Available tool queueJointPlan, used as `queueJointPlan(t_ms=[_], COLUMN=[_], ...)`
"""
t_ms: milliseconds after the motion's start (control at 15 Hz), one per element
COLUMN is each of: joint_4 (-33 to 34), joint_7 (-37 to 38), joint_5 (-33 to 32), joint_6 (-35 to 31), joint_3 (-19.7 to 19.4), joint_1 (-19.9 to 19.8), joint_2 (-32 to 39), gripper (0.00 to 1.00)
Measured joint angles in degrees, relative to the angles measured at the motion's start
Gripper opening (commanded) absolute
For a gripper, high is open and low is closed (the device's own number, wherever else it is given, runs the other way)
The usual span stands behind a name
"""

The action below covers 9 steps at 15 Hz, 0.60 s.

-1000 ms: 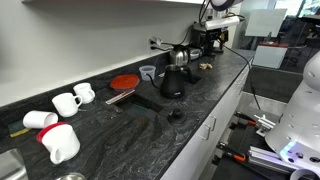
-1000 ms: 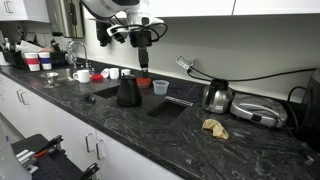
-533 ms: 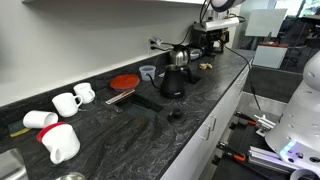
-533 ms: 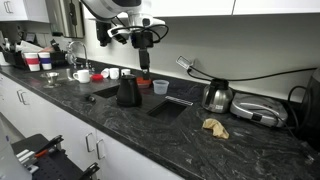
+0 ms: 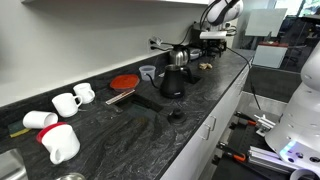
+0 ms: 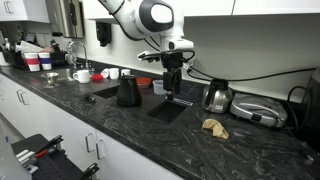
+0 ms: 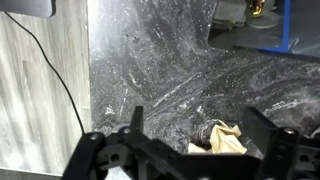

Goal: Pick the cloth and drop it in the opening on the left on the counter

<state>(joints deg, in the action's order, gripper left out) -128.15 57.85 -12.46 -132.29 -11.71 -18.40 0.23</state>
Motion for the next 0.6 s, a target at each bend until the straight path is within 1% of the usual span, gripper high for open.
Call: queueJointPlan(t_ms=[133, 267, 600], joint_4=[3.39, 6.65, 7.81], joint_7=[5.25, 9.00, 10.26], joint_5=[0.28, 0.31, 0.38], joint_6=[-1.55, -1.57, -1.50], joint_3=[-1.04, -1.76, -2.08], joint_1=[0.19, 0.56, 0.88], joint_2=[4.88, 8.37, 9.14], gripper=[1.00, 1.00, 1.00])
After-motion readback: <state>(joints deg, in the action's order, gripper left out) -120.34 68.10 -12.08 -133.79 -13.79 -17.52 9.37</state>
